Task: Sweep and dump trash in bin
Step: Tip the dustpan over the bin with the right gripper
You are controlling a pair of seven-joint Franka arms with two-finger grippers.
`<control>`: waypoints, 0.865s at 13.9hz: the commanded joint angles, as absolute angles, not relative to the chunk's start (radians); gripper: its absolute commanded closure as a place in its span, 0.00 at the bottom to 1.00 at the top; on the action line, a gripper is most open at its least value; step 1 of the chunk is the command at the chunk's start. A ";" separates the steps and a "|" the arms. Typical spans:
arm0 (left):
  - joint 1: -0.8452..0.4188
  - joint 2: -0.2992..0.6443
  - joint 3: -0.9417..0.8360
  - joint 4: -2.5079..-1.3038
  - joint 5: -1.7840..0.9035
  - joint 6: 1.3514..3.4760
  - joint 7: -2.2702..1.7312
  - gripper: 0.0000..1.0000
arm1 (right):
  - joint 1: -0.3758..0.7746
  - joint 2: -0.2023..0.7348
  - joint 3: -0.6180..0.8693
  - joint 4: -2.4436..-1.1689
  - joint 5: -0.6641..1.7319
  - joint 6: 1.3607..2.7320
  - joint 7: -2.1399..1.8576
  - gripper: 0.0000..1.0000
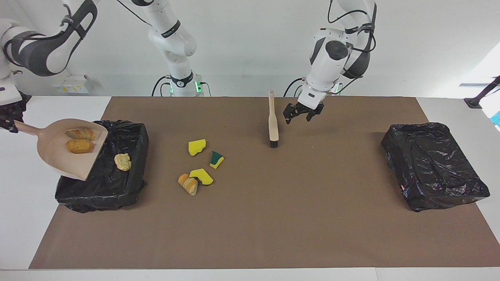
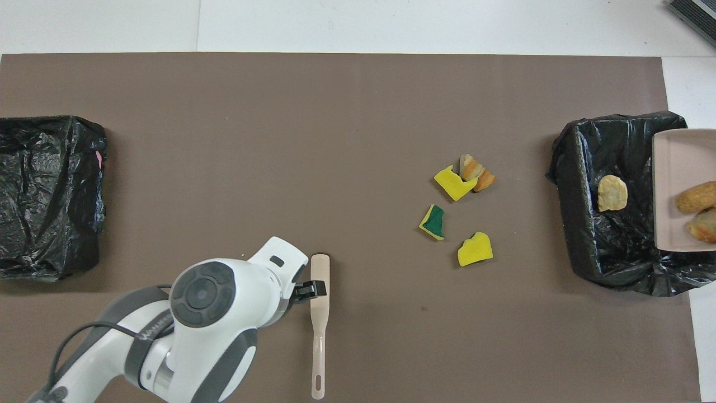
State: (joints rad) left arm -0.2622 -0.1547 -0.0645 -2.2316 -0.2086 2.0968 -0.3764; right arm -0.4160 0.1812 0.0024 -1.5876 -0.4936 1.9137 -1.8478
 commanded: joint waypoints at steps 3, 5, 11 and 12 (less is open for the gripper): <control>-0.071 -0.156 -0.077 -2.227 -0.198 2.020 -0.074 0.00 | -0.370 0.146 0.005 -1.591 -0.616 1.839 -1.829 1.00; -0.042 -0.167 -0.075 -2.209 -0.137 1.996 -0.008 0.00 | -0.338 0.138 0.006 -1.591 -0.672 1.832 -1.825 1.00; 0.003 -0.158 -0.075 -1.912 -0.066 1.662 0.000 0.00 | -0.296 0.061 0.034 -1.580 -0.617 1.812 -1.774 1.00; 0.003 -0.158 -0.074 -1.878 -0.057 1.651 0.000 0.00 | -0.296 0.058 0.044 -1.580 -0.571 1.787 -1.757 1.00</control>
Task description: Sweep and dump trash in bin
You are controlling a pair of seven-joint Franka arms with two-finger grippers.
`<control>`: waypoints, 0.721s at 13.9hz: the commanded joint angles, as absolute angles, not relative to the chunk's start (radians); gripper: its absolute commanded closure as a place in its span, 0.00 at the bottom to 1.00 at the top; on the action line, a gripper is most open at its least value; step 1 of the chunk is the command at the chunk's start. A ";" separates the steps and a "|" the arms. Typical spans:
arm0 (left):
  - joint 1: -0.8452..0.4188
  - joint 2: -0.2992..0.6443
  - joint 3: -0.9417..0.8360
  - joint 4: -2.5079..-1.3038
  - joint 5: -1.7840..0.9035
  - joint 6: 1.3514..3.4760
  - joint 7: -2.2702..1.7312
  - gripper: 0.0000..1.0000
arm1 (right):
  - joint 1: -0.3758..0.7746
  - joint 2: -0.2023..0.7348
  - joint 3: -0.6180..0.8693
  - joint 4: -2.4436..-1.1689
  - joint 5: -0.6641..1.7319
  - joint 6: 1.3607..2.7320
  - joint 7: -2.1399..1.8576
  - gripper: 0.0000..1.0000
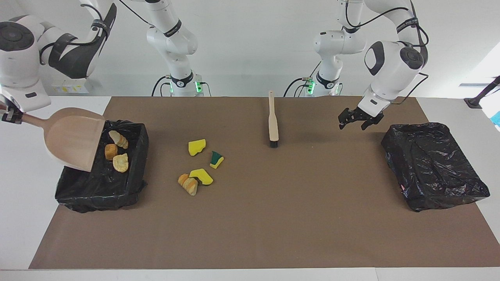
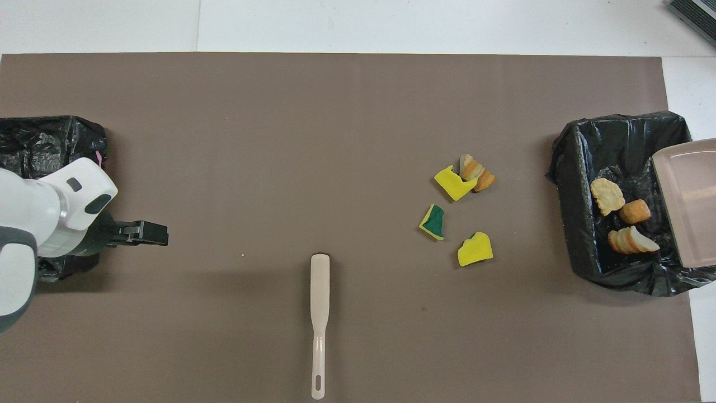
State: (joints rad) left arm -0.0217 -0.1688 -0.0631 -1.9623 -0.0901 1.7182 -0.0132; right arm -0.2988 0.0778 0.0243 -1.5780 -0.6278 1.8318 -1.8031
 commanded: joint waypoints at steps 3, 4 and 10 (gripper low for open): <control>0.021 -0.123 -0.074 -1.758 -0.052 1.649 -0.002 0.00 | -0.295 0.043 0.057 -1.601 -0.401 1.778 -1.683 1.00; 0.023 -0.109 -0.074 -1.734 -0.049 1.654 -0.002 0.00 | -0.270 0.031 0.061 -1.623 -0.365 1.779 -1.627 1.00; 0.020 -0.063 -0.074 -1.667 -0.051 1.624 0.002 0.00 | -0.025 -0.043 0.066 -1.726 -0.234 1.701 -0.970 1.00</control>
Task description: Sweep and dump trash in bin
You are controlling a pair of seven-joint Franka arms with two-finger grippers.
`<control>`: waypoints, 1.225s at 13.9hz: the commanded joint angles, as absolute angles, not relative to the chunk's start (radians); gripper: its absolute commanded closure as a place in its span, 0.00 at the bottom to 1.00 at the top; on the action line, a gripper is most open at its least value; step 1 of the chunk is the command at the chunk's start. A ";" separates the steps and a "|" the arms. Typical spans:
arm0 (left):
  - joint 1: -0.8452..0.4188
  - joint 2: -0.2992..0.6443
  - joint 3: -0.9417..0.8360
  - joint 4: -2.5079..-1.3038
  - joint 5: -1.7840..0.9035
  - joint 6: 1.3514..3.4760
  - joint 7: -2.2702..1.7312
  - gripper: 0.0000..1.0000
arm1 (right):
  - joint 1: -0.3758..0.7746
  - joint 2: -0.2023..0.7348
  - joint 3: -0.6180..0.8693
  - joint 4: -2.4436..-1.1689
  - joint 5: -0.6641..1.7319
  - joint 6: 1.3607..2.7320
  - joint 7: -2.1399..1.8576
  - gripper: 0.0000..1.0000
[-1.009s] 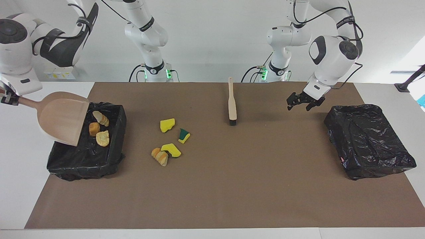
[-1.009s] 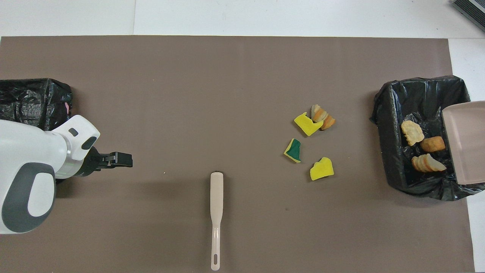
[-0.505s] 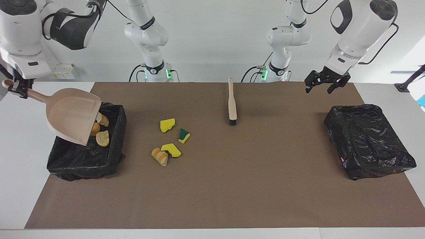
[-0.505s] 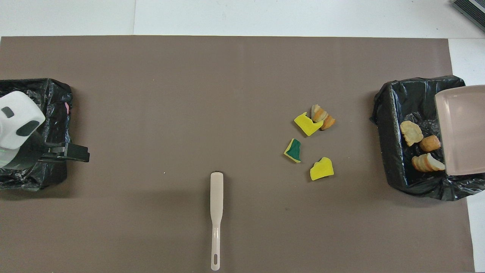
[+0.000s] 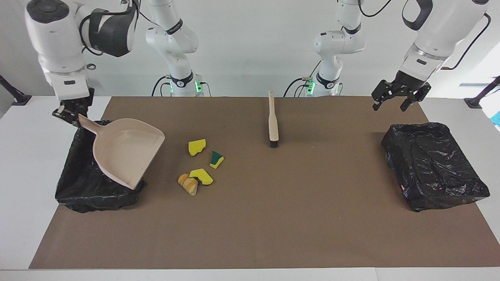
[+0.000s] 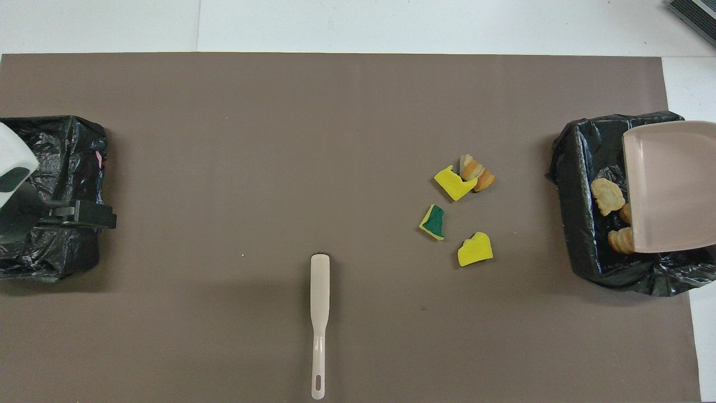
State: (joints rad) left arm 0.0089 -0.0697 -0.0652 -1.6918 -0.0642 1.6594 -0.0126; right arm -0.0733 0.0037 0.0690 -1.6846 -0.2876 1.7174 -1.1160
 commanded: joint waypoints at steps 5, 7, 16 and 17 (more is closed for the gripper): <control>0.020 -0.063 -0.074 -1.667 -0.051 1.612 0.012 0.00 | 0.193 0.006 0.066 -1.723 -0.103 1.700 -0.356 1.00; 0.021 -0.063 -0.074 -1.670 -0.051 1.614 0.032 0.00 | 0.248 0.050 0.066 -1.715 -0.020 1.742 -0.137 1.00; 0.020 -0.064 -0.074 -1.684 -0.051 1.632 0.037 0.00 | 0.567 0.368 0.066 -1.583 0.012 2.029 0.644 1.00; 0.020 -0.063 -0.075 -1.684 -0.051 1.632 0.037 0.00 | 0.598 0.421 0.063 -1.534 0.009 2.039 0.679 1.00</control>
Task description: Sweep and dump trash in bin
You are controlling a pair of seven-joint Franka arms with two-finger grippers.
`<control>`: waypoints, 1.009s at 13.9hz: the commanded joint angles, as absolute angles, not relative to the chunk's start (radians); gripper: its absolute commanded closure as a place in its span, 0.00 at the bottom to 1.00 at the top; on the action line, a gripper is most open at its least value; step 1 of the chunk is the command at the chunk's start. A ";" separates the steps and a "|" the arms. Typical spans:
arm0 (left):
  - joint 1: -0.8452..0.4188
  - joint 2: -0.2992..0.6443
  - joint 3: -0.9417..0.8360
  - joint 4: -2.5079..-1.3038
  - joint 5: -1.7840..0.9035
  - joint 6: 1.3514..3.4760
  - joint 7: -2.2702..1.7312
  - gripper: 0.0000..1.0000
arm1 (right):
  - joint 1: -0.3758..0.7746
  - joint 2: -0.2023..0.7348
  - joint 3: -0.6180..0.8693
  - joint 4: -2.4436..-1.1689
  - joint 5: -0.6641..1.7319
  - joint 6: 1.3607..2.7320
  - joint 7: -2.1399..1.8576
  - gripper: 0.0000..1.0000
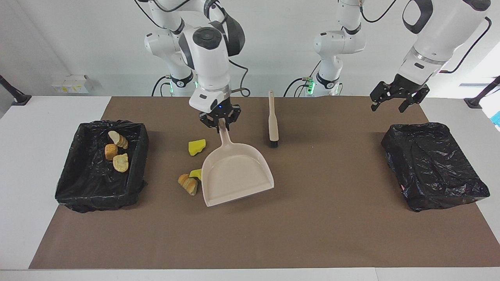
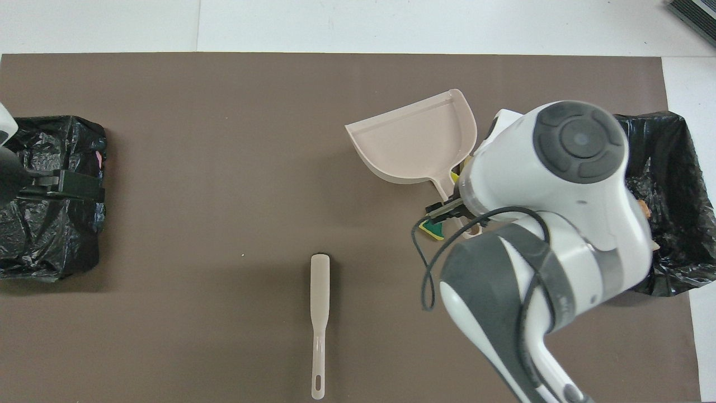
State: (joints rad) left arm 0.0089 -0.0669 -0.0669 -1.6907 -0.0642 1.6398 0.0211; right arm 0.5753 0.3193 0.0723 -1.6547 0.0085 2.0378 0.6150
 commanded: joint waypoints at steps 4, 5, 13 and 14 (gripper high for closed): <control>0.020 -0.064 -0.075 -1.690 -0.052 1.631 0.037 0.00 | 0.655 0.587 0.055 -1.405 -0.087 2.080 0.822 1.00; 0.020 -0.066 -0.075 -1.690 -0.052 1.631 0.037 0.00 | 0.655 0.609 0.055 -1.401 -0.118 2.098 0.837 1.00; 0.020 -0.066 -0.075 -1.692 -0.052 1.632 0.037 0.00 | 0.630 0.519 0.071 -1.459 -0.123 2.142 0.812 0.00; 0.020 -0.066 -0.075 -1.692 -0.052 1.632 0.037 0.00 | 0.630 0.488 0.078 -1.486 -0.121 2.123 0.810 0.00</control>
State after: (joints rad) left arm 0.0089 -0.0654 -0.0671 -1.6928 -0.0642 1.6396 0.0222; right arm 0.6361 0.5662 0.0606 -1.4181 -0.1217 2.1481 0.8320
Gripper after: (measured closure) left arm 0.000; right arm 0.066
